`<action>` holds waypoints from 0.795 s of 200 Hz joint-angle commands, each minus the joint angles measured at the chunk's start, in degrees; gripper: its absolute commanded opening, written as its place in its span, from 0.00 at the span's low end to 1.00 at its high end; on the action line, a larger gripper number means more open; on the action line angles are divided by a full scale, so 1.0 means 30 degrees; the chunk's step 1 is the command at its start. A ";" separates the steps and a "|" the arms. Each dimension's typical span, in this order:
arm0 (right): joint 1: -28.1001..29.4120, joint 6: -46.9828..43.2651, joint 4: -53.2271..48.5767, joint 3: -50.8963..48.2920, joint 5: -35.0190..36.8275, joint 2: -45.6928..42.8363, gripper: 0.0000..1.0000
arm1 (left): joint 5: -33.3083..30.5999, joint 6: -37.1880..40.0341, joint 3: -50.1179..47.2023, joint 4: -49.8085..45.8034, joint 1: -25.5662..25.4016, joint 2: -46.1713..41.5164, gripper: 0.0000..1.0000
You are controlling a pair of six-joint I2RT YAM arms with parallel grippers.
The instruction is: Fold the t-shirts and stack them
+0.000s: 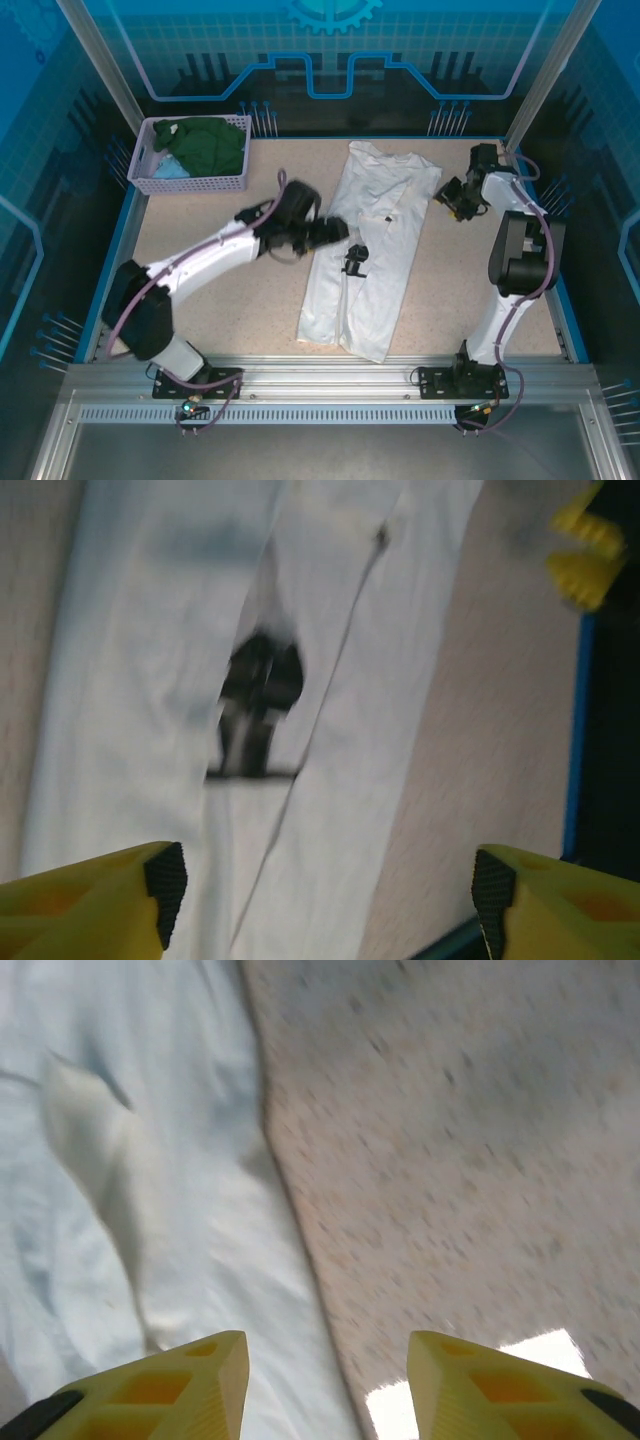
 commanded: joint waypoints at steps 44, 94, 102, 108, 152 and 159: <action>0.1664 0.1972 -0.1904 0.6355 0.1832 0.5294 0.32 | -0.0550 0.5454 1.4518 -0.1746 0.2147 1.2944 0.47; 0.2464 0.2417 -0.2983 1.0340 0.2161 0.8861 0.28 | 0.2050 0.4237 2.6770 -0.3203 0.3329 2.1936 0.43; 0.2568 0.2496 -0.3057 1.0765 0.2008 0.9224 0.28 | 0.2963 0.3369 2.6482 -0.2041 0.3528 2.2392 0.43; 0.2610 0.2496 -0.3221 1.1188 0.1896 0.9563 0.28 | 0.3188 0.2923 2.6256 -0.1546 0.3629 2.2679 0.43; 0.4027 0.1635 -0.4821 1.4918 0.1154 1.2255 0.29 | 0.2119 0.1191 2.5084 -0.2169 0.4300 2.3171 0.43; 0.4412 0.1493 -0.5020 1.5606 0.1035 1.2683 0.29 | 0.1009 0.1077 2.4886 -0.2961 0.4350 2.2963 0.43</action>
